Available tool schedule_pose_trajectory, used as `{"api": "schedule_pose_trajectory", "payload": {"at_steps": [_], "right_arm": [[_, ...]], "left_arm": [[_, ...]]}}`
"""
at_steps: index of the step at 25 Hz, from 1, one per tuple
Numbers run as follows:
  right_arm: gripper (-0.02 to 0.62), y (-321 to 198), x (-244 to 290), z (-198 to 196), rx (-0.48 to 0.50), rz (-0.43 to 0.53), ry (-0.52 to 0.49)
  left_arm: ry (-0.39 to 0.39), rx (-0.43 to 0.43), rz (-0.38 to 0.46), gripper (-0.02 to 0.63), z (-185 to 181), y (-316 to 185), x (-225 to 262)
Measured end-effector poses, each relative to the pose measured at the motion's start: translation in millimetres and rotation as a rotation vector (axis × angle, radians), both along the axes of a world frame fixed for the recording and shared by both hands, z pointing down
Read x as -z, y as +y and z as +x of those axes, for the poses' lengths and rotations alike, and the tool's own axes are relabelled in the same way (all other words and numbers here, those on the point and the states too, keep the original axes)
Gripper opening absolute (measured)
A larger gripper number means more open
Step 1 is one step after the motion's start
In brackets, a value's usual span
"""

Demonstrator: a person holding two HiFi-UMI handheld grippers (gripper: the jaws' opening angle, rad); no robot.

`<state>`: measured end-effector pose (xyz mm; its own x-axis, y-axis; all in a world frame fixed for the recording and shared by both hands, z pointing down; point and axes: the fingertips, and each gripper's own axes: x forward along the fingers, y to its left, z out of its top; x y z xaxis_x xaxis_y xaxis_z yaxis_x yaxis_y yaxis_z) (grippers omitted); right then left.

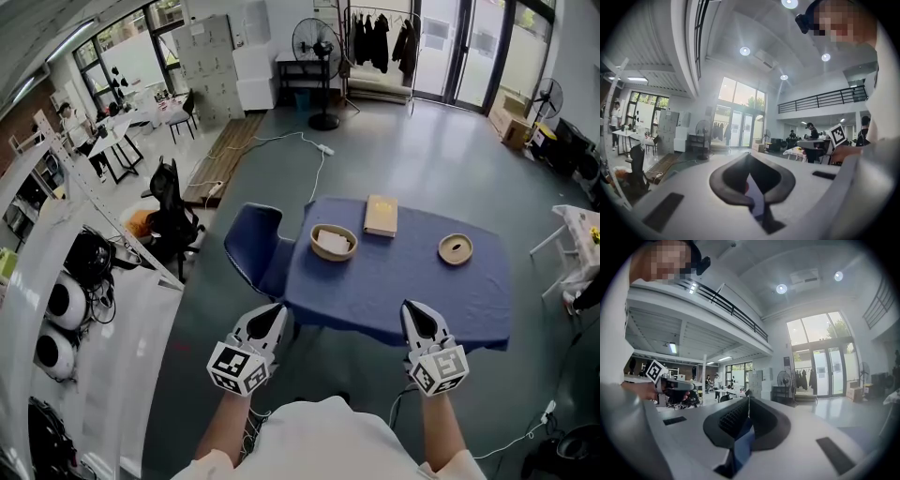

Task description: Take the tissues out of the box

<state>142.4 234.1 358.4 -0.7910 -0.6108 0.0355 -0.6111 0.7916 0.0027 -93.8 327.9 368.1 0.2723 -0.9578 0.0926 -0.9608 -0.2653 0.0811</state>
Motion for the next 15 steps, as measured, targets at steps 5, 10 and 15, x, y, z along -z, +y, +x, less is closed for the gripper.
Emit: {"api": "schedule_pose_trajectory", "payload": {"at_steps": [5,10,15], "right_arm": [[0.032,-6,-7,9,0.016,-0.015,0.000],[0.033,-13,-16,14,0.036,-0.023,0.007],[0.032,-22,-22,29,0.044,-0.037,0.006]], "left_arm": [[-0.006,0.008,-0.010,0.008,13,-4,-5],[-0.005,0.023,-0.006,0.016,21,-7,-11],[0.003,0.038,-0.010,0.070,35,-13,-14]]}}
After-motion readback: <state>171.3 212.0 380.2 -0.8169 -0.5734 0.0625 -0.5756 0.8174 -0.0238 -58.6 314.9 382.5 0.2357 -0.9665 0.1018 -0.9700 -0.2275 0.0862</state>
